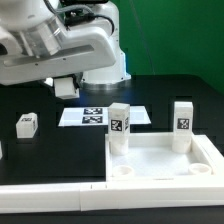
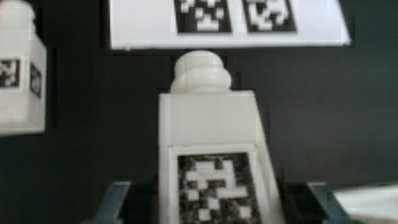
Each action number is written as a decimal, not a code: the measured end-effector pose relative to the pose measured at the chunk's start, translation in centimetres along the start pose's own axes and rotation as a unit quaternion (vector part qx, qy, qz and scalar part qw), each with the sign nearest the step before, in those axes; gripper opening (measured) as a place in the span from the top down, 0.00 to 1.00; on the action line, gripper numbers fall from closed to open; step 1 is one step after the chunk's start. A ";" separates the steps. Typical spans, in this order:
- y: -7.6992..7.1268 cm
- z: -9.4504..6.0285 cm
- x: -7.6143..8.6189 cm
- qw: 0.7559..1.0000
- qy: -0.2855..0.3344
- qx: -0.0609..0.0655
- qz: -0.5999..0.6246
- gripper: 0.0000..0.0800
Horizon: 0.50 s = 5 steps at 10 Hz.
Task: Assemble square table
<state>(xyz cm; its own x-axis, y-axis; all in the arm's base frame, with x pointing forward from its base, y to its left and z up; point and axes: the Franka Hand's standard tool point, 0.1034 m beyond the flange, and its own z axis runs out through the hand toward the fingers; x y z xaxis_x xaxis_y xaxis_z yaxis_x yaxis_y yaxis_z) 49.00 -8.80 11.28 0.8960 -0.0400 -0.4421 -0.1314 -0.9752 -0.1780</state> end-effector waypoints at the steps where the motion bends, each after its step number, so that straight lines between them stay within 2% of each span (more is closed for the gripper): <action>1: -1.6 -1.1 1.5 0.999 0.038 0.000 -0.005 0.64; 2: -3.8 -3.5 3.3 0.995 0.098 0.009 -0.022 0.64; 3: -5.1 -5.3 3.9 0.988 0.149 0.004 -0.050 0.64; 4: -5.3 -6.1 4.1 0.979 0.192 -0.001 -0.063 0.64; 5: -4.8 -6.0 4.3 0.971 0.232 -0.008 -0.053 0.64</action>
Offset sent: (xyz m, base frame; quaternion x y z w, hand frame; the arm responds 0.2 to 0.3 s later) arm 0.0205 0.0253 0.0457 0.0342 0.1918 -0.1216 0.9733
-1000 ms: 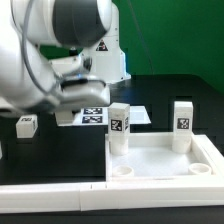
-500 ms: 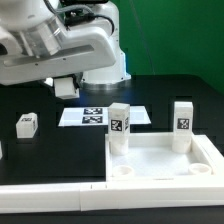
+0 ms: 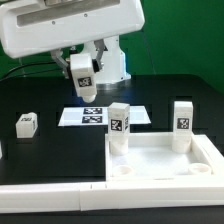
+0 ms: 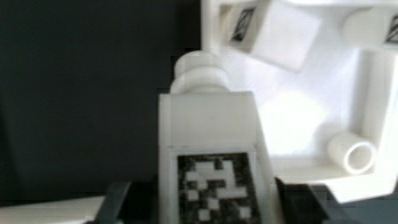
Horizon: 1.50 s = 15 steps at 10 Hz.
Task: Assemble square table
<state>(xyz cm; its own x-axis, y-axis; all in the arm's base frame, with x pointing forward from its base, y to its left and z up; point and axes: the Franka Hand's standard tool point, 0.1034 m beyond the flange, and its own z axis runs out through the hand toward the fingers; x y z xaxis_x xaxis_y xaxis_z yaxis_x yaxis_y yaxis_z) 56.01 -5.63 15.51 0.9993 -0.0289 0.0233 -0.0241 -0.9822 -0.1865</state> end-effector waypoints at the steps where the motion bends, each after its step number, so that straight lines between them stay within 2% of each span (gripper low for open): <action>1: 0.4 0.3 -0.2 1.000 0.028 -0.010 0.002 0.64; 3: 0.6 0.2 0.7 0.994 0.100 -0.032 0.003 0.64; 4: -1.9 -0.1 2.2 0.990 0.137 -0.031 -0.004 0.64; 5: -4.3 -0.3 3.8 0.981 0.191 -0.036 -0.004 0.64; 6: -6.7 0.2 4.2 0.973 0.227 -0.036 0.013 0.64; 7: -8.2 0.3 4.1 0.962 0.267 -0.043 0.023 0.64; 8: -8.0 0.6 3.8 0.960 0.276 -0.051 0.017 0.64; 10: -8.0 0.7 3.7 0.961 0.272 -0.049 0.019 0.64; 11: -8.6 1.1 3.9 0.962 0.270 -0.043 0.026 0.64; 12: -10.3 2.1 4.9 0.963 0.267 -0.033 0.022 0.64; 13: -11.2 3.2 6.0 0.962 0.271 -0.031 0.017 0.64; 14: -10.9 4.0 6.8 0.956 0.292 -0.038 0.018 0.64; 15: -10.6 5.0 6.7 0.953 0.301 -0.042 0.022 0.64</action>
Offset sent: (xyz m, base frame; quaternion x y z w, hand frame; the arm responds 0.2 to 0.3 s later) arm 0.0640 0.0913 0.0263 0.0717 0.2356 -0.0071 0.9692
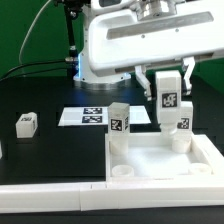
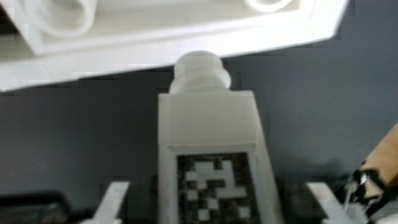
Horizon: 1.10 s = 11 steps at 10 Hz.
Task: Assemble square table
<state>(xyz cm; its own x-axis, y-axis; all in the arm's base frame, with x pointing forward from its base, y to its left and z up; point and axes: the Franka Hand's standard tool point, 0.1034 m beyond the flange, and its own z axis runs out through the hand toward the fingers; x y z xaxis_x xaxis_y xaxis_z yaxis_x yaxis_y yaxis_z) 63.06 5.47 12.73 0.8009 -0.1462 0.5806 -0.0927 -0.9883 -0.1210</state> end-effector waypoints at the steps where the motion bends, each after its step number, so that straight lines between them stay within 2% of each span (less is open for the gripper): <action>1: -0.3 -0.2 0.0 1.000 -0.008 0.004 0.000 0.64; 3: -0.2 -0.1 -0.1 1.000 -0.009 0.004 0.000 0.64; 4: -0.3 0.1 -0.4 1.000 0.009 -0.003 -0.012 0.64; 5: -2.5 0.8 -1.4 1.000 0.007 0.004 -0.025 0.64; 6: -4.3 1.1 -1.8 0.999 0.007 0.007 -0.039 0.64; 8: -4.1 1.2 -1.9 0.999 0.004 0.001 -0.045 0.64; 10: -4.3 1.4 -2.1 0.999 0.004 0.001 -0.047 0.64; 11: -4.8 2.0 -2.7 0.999 -0.001 0.003 -0.050 0.64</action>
Offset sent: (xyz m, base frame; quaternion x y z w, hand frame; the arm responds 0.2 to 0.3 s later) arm -0.0209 -0.0106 -0.0189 -0.0460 0.1032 -0.1315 0.9849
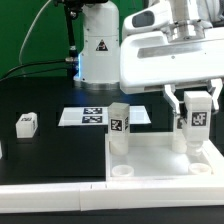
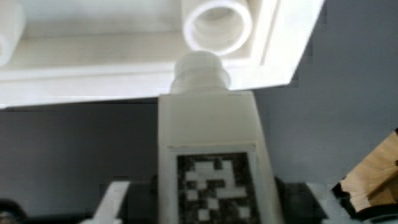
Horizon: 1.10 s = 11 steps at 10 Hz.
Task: Assemble square table
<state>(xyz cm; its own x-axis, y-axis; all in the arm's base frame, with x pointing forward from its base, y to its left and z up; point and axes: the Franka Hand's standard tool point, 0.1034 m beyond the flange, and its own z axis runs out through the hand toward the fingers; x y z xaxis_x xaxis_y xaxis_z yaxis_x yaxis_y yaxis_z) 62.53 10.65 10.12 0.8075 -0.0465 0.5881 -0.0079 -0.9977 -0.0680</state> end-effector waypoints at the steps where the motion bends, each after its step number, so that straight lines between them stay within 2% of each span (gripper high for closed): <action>1: -0.1 0.4 0.1 1.000 0.000 0.001 0.001 0.64; 3: -1.0 1.0 -0.4 1.000 -0.012 0.008 0.004 0.64; 5: -0.7 1.5 -0.8 1.000 -0.009 0.003 0.004 0.64; 9: -0.7 1.6 -0.7 1.000 -0.007 0.003 0.004 0.64; 11: -0.6 1.5 -0.8 1.000 -0.022 0.007 0.007 0.64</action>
Offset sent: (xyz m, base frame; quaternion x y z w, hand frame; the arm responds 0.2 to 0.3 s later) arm 0.0018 0.0084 -0.0144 -0.0057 0.0042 0.0100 0.9999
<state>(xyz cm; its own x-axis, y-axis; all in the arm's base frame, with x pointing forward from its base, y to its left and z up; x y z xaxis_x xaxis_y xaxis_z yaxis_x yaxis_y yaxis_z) 62.80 11.33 8.50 0.8320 -0.0571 0.5518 -0.0110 -0.9962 -0.0864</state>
